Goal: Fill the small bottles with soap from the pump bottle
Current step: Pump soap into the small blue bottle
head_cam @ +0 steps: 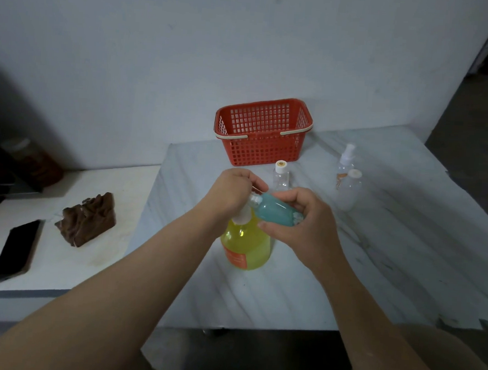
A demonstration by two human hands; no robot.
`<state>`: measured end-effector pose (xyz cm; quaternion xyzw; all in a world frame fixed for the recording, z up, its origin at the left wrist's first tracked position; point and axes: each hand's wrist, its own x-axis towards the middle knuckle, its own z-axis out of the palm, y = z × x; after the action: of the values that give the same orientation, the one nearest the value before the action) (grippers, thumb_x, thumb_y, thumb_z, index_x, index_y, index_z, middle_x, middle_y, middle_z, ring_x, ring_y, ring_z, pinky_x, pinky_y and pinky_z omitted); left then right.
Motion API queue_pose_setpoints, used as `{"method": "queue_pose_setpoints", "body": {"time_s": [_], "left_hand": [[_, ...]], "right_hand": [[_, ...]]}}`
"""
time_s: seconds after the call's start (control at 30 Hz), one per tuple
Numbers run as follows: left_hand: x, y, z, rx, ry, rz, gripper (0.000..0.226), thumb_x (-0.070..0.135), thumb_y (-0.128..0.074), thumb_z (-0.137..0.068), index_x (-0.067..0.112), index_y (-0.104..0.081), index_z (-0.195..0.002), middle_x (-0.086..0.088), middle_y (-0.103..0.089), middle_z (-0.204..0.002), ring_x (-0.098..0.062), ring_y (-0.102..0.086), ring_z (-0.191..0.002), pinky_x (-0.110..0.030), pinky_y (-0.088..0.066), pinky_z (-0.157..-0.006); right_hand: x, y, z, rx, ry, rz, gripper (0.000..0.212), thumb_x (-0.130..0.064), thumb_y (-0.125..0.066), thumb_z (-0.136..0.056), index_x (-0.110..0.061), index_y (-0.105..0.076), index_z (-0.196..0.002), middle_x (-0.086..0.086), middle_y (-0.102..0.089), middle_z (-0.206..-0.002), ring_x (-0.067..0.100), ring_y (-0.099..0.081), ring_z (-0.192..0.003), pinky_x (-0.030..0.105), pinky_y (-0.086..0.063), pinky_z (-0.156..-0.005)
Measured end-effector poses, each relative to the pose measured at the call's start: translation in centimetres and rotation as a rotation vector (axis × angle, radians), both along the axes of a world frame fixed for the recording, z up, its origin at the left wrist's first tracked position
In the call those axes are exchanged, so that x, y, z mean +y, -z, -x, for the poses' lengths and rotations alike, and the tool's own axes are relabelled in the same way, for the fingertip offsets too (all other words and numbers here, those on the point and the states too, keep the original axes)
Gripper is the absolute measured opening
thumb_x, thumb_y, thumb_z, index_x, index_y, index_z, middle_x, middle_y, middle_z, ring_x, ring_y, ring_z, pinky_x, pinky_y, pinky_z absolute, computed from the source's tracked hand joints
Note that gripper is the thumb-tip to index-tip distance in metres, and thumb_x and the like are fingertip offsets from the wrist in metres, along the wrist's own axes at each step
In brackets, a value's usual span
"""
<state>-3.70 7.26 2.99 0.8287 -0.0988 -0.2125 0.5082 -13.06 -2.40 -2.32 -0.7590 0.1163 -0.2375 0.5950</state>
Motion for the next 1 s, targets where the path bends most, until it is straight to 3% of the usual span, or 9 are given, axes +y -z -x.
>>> {"method": "queue_pose_setpoints", "body": {"time_s": [0.17,0.23,0.33,0.43,0.67,0.8,1.0], "left_hand": [[-0.2,-1.1,0.1,0.028,0.066,0.023,0.031,-0.007,-0.036,-0.089,0.009,-0.061,-0.08,-0.007,-0.06,-0.075,-0.012,-0.051,-0.058,-0.009,-0.036,-0.037],[-0.3,-1.0,0.1,0.017,0.066,0.025,0.031,-0.007,-0.035,-0.088,0.008,-0.061,-0.079,-0.008,-0.06,-0.075,-0.013,-0.052,-0.059,-0.011,-0.039,-0.04],[-0.4,-0.2,-0.2,-0.009,0.034,0.03,0.038,-0.007,-0.033,-0.085,0.011,-0.063,-0.071,-0.01,-0.062,-0.077,-0.021,-0.055,-0.071,-0.024,-0.044,-0.06],[-0.3,0.5,-0.3,-0.027,0.015,0.048,0.041,-0.007,-0.03,-0.084,0.012,-0.063,-0.068,-0.012,-0.063,-0.078,-0.025,-0.056,-0.074,-0.032,-0.045,-0.07],[-0.2,1.4,-0.5,-0.022,0.008,0.079,0.039,-0.01,-0.03,-0.08,0.009,-0.062,-0.069,-0.01,-0.061,-0.072,-0.018,-0.052,-0.061,-0.024,-0.041,-0.053],[-0.2,1.6,-0.4,-0.023,-0.009,0.065,0.04,-0.009,-0.029,-0.078,0.01,-0.062,-0.067,-0.01,-0.061,-0.072,-0.018,-0.052,-0.062,-0.024,-0.04,-0.054],[0.0,1.1,-0.3,-0.011,-0.011,0.047,0.042,-0.007,-0.03,-0.082,0.013,-0.063,-0.066,-0.008,-0.061,-0.073,-0.019,-0.052,-0.066,-0.027,-0.039,-0.057]], "right_hand": [[-0.3,0.0,0.1,-0.014,0.011,0.016,0.043,-0.013,-0.089,-0.054,-0.034,-0.061,-0.079,-0.007,-0.067,-0.085,0.005,-0.063,-0.074,0.013,-0.047,-0.061],[-0.3,-0.1,0.0,-0.005,0.014,0.03,0.042,-0.015,-0.089,-0.054,-0.033,-0.062,-0.08,-0.008,-0.066,-0.085,0.005,-0.062,-0.075,0.013,-0.046,-0.061],[-0.2,0.0,0.1,0.006,0.018,0.028,0.041,-0.013,-0.088,-0.055,-0.033,-0.061,-0.078,-0.01,-0.065,-0.083,0.004,-0.062,-0.073,0.011,-0.046,-0.06],[0.0,0.2,0.1,0.009,0.023,0.024,0.042,-0.015,-0.089,-0.054,-0.033,-0.061,-0.079,-0.008,-0.066,-0.085,0.005,-0.062,-0.075,0.012,-0.047,-0.062],[0.0,0.9,-0.3,0.029,0.034,0.024,0.042,-0.013,-0.089,-0.053,-0.032,-0.062,-0.079,-0.008,-0.067,-0.085,0.006,-0.062,-0.075,0.015,-0.047,-0.063],[0.0,1.0,-0.3,0.031,0.04,0.026,0.042,-0.013,-0.088,-0.053,-0.031,-0.063,-0.081,-0.006,-0.067,-0.088,0.007,-0.063,-0.077,0.018,-0.049,-0.065],[0.2,0.5,-0.1,0.017,0.032,0.03,0.044,-0.011,-0.088,-0.054,-0.034,-0.06,-0.079,-0.008,-0.065,-0.084,0.002,-0.06,-0.073,0.009,-0.044,-0.06]]}}
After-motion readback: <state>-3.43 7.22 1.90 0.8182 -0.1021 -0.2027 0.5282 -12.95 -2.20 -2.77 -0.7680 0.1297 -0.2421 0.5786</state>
